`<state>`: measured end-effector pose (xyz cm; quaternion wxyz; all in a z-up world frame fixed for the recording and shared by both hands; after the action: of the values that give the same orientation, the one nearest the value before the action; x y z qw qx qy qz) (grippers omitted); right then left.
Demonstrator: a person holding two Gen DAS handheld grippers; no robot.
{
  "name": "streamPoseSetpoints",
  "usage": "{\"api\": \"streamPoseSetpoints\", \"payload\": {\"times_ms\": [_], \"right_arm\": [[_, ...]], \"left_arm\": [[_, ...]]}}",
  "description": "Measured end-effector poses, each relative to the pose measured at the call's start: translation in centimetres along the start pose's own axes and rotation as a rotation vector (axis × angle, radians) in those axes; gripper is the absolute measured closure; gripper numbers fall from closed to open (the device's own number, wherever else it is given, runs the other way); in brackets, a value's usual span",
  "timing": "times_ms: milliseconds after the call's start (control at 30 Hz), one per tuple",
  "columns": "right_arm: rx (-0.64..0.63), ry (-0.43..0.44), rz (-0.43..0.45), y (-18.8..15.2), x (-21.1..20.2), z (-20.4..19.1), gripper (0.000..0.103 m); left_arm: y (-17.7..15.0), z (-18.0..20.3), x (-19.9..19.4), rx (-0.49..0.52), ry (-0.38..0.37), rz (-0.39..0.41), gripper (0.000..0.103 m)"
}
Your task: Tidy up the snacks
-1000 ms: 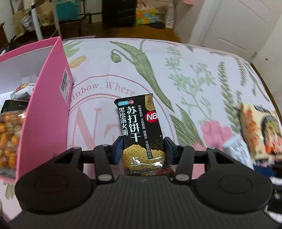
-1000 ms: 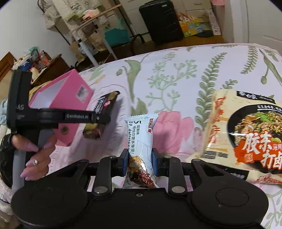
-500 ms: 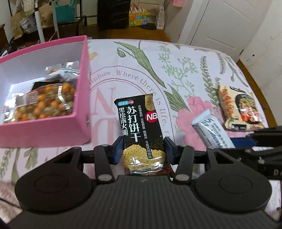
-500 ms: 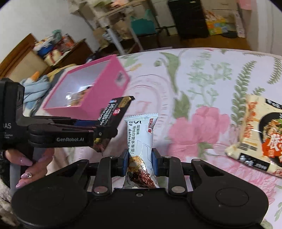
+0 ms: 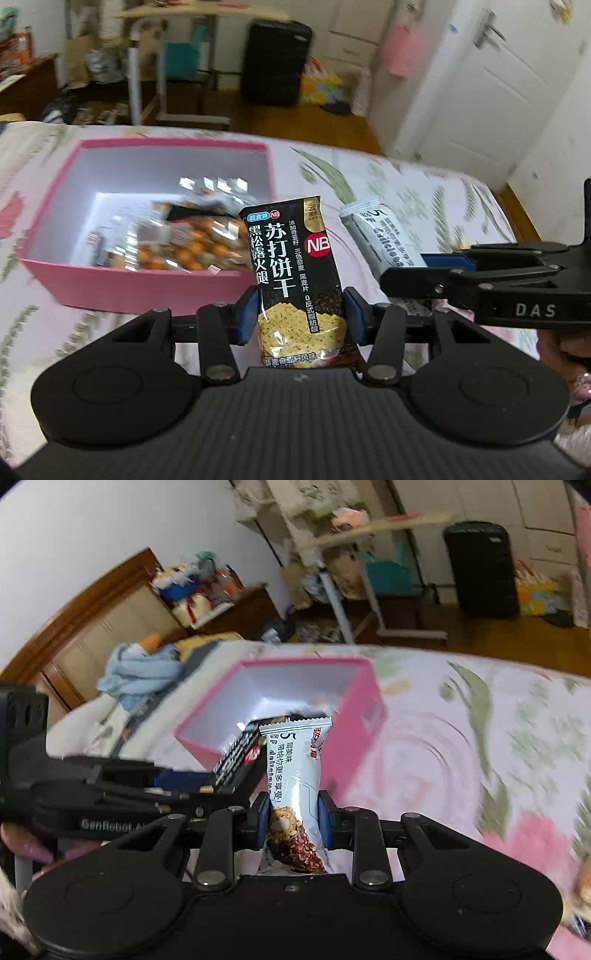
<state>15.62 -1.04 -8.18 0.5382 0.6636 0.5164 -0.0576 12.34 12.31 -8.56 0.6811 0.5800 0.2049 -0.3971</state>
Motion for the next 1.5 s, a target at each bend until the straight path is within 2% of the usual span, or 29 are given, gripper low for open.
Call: {"api": "streamPoseSetpoints", "payload": {"times_ms": [100, 267, 400, 533, 800, 867, 900, 967, 1000, 1033, 1300, 1500], "right_arm": [[-0.013, 0.004, -0.001, 2.1, 2.4, -1.0, 0.072], [-0.035, -0.022, -0.067, 4.7, 7.4, -1.0, 0.072], [-0.140, -0.067, -0.131, 6.1, 11.4, -0.7, 0.072], [-0.262, -0.132, -0.170, 7.5, 14.4, -0.5, 0.072], [-0.537, -0.131, -0.263, 7.6, 18.4, -1.2, 0.072], [-0.596, -0.134, -0.271, 7.3, 19.0, -1.2, 0.071], [-0.625, -0.149, -0.258, 7.3, 19.1, -1.2, 0.068], [-0.651, -0.174, -0.212, 7.3, 18.8, -1.2, 0.055], [-0.644, -0.171, -0.190, 7.3, 18.3, -1.3, 0.049], [-0.627, -0.162, -0.172, 7.5, 17.8, -1.4, 0.049], [-0.407, -0.127, -0.032, 7.1, 10.2, -1.7, 0.048], [-0.188, -0.110, 0.002, 6.0, 4.8, -0.4, 0.048]], "left_arm": [[1.7, -2.8, -0.8, -0.025, 0.052, 0.035, 0.056], [4.7, -7.2, 0.1, -0.037, 0.114, 0.057, 0.056], [6.6, -10.5, 3.4, -0.086, 0.158, 0.046, 0.056], [7.7, -13.0, 7.1, -0.165, 0.158, 0.020, 0.056], [8.5, -16.0, 12.4, -0.289, 0.193, -0.016, 0.055], [8.2, -16.6, 13.2, -0.334, 0.205, -0.028, 0.052], [8.1, -16.8, 13.4, -0.351, 0.214, -0.027, 0.051], [8.0, -17.0, 13.3, -0.344, 0.222, -0.022, 0.050], [8.0, -16.9, 13.1, -0.333, 0.220, -0.016, 0.049], [8.0, -16.8, 12.7, -0.324, 0.222, -0.006, 0.047], [7.1, -14.1, 8.0, -0.226, 0.178, 0.017, 0.046], [5.8, -10.4, 4.4, -0.129, 0.153, 0.010, 0.046]]}}
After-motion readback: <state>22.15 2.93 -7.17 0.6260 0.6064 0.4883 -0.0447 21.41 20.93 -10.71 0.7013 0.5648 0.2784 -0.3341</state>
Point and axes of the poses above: each gripper's, at about its wrist camera, not at the fingertips, and x roughly the way its jaws point, z to its right, y to its top, the point moved 9 cm from there along x, roughly the way its jaws point, and after that the axes turned 1 degree about -y, right-handed, at the moved point
